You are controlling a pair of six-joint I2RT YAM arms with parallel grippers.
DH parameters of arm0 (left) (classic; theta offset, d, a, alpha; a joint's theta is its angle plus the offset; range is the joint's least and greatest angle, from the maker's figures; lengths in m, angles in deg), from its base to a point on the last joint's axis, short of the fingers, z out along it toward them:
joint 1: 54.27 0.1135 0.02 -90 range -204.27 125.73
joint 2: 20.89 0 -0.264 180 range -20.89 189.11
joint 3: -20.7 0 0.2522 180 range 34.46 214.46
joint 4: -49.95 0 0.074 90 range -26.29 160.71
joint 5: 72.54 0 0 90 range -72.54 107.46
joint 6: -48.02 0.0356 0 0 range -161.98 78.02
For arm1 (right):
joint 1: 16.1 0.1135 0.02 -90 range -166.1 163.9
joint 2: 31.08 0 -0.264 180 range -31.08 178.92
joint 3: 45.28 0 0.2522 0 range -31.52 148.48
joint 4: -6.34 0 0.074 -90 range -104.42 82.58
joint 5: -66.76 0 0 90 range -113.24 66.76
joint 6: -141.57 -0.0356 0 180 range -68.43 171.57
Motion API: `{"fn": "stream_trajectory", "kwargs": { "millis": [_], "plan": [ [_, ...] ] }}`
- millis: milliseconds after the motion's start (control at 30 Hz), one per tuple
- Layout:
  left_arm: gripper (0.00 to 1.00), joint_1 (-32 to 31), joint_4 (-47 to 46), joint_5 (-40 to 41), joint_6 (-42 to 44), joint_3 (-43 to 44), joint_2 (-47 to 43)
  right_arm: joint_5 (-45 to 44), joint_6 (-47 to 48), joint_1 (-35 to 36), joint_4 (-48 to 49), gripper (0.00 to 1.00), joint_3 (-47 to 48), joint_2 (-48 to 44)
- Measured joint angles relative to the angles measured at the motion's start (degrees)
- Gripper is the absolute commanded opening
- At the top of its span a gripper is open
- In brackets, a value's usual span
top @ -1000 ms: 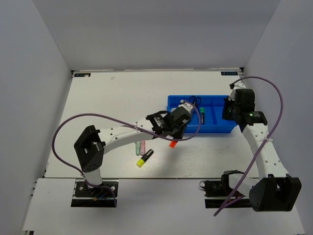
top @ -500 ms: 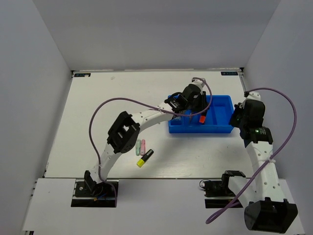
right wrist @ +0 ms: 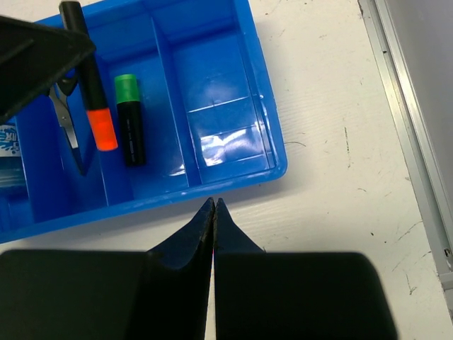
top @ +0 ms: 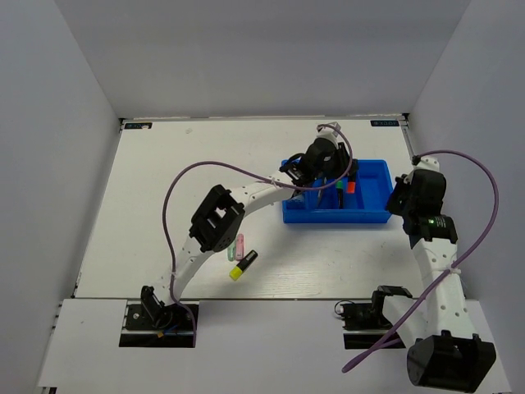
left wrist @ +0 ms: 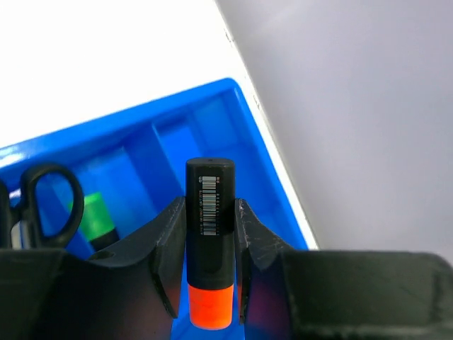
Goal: Sort the stationery into containers
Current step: Place the pen in the storage box, then pick up the pen from the center of the board.
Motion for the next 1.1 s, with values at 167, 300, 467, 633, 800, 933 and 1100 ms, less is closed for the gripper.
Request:
{"fn": "stream_trajectory", "kwargs": {
  "millis": [167,300,467,633,800,933,1100],
  "plan": [
    [0.48,0.11,-0.39,0.55,-1.57,2.21,2.36,0.15,0.0,-0.85,0.04,0.01,-0.42,0.0],
    [0.58,0.11,0.31,0.61,-2.16,2.21,3.41,0.55,-0.35,-1.62,0.09,0.19,-0.44,-0.02],
    [0.37,0.33,1.51,0.31,-1.66,2.71,3.48,1.79,-0.63,-2.32,0.17,0.23,-0.59,-0.02],
    [0.0,0.39,3.32,-1.33,1.81,-0.52,-0.2,5.44,0.48,-2.82,0.2,0.02,-0.81,-0.2],
    [0.2,-0.61,12.31,-1.11,11.72,-13.14,-16.13,22.82,8.15,-3.1,1.03,0.55,-4.11,-1.88],
    [0.67,-3.87,23.47,2.08,20.74,-25.4,-36.46,45.09,23.8,-2.47,-3.89,0.71,-5.11,-0.72],
    [0.78,-5.99,34.71,9.09,23.91,-46.88,-62.64,66.38,58.4,1.53,-21.31,0.78,-4.11,4.42]
  ]
}}
